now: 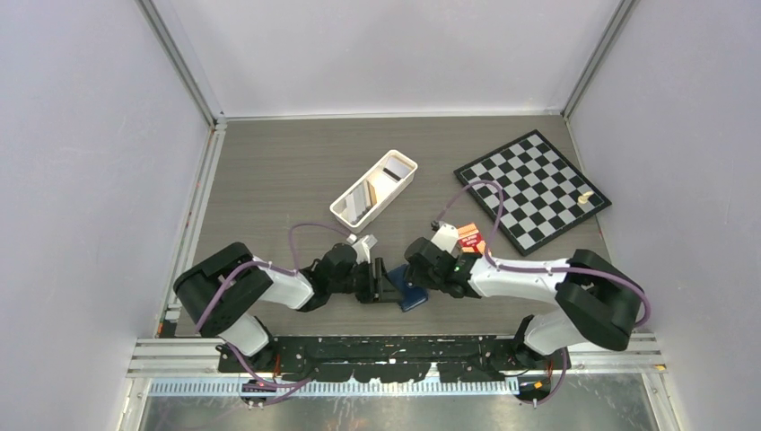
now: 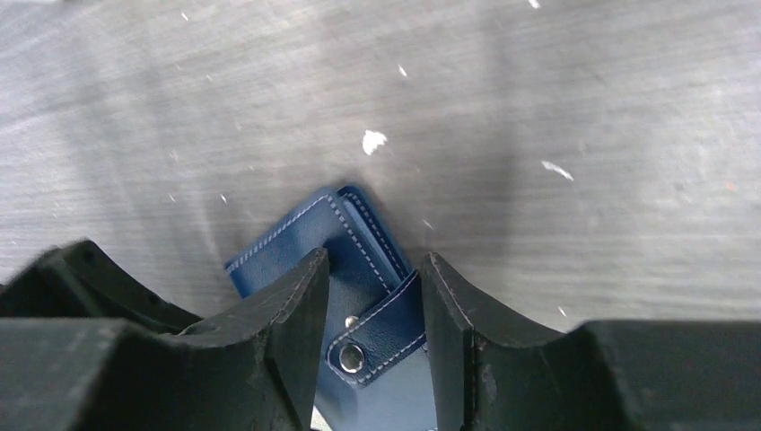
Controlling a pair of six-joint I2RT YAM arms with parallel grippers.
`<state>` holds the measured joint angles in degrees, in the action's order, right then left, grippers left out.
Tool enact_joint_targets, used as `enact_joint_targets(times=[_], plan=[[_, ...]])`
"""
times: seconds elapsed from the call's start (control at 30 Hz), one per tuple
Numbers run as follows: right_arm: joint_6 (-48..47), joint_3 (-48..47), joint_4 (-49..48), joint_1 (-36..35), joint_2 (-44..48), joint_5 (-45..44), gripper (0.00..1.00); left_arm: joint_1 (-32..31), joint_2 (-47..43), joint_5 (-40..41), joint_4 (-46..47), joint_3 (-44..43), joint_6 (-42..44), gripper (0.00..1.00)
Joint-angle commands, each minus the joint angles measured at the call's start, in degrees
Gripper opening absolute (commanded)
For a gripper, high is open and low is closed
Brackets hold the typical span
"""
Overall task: Put the credit cards into the card holder
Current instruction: Close the card holder at the center of the board.
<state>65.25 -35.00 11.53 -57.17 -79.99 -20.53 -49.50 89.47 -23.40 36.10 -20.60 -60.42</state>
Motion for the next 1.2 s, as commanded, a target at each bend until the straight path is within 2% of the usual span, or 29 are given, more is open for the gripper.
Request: enact_joint_targets(times=[0.0,0.07,0.17,0.3,0.47,0.53,0.7,0.9,1.17], plan=[[-4.9,-5.0,-6.1,2.0,-4.4,3.8,0.45,1.8,2.1,8.5,-1.0,2.3,-1.2,0.45],[-7.0,-6.3,-6.0,3.2,-5.4,4.2,0.46,3.1,1.8,9.5,-0.8,2.2,-1.2,0.45],[-10.4,-7.5,-4.9,6.8,-5.8,6.3,0.53,3.7,0.3,11.6,-1.9,1.4,-0.4,0.44],[-18.5,-11.0,2.3,9.0,-4.7,7.0,0.59,3.9,-4.3,16.5,-10.7,-0.8,1.7,0.45],[-28.6,-15.4,12.4,9.0,-3.6,6.7,0.59,3.9,-10.8,25.4,-21.2,-2.8,3.1,0.48],[-32.3,-16.9,15.4,9.0,-3.5,8.2,0.55,3.9,-11.2,26.6,-22.9,-4.2,3.2,0.48],[-36.1,-18.8,17.8,8.5,-3.9,12.3,0.43,3.9,-8.1,24.6,-20.1,-6.2,1.5,0.48],[-37.2,-20.0,17.5,6.7,-4.0,14.3,0.43,3.8,-6.0,24.2,-19.5,-7.4,1.3,0.48],[-37.8,-21.5,16.9,4.0,-6.7,12.4,0.44,3.8,-3.4,23.7,-19.1,-8.5,1.3,0.46]])
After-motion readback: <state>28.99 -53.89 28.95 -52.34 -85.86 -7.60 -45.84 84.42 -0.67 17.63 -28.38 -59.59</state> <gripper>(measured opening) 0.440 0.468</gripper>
